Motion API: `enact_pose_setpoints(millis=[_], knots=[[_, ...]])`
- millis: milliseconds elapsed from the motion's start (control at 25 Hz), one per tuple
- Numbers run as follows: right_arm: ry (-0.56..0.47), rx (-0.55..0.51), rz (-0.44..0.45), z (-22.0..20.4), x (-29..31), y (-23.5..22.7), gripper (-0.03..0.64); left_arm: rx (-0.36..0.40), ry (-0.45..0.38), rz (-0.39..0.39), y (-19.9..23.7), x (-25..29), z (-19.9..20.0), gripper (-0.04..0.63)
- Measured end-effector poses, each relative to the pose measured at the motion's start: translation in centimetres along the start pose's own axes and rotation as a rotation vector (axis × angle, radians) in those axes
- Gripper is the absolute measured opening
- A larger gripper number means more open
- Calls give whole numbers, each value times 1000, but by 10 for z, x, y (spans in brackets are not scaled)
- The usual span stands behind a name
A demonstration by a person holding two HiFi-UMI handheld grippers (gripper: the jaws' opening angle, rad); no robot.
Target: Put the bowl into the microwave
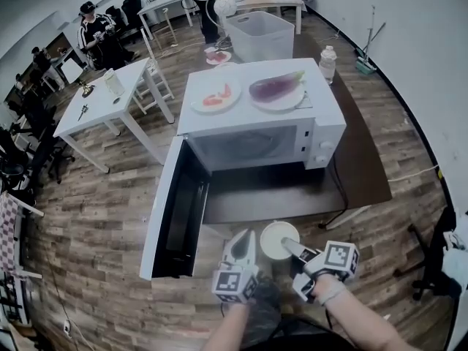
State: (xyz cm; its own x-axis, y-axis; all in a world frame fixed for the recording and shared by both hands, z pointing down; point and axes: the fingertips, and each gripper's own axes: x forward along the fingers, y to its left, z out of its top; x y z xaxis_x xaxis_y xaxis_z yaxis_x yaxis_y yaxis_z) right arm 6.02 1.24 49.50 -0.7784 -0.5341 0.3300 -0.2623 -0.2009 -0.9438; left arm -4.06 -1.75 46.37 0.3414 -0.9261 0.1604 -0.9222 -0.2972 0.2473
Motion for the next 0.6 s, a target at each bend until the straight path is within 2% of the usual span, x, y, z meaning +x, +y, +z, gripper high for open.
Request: enact_pose_setpoints(millis=[400, 600], knots=[[9, -7, 17, 28, 41, 14, 173, 3, -16, 5, 30, 35, 17, 0], [7, -13, 17, 42, 59, 20, 173, 5, -25, 4, 41, 51, 12, 0]])
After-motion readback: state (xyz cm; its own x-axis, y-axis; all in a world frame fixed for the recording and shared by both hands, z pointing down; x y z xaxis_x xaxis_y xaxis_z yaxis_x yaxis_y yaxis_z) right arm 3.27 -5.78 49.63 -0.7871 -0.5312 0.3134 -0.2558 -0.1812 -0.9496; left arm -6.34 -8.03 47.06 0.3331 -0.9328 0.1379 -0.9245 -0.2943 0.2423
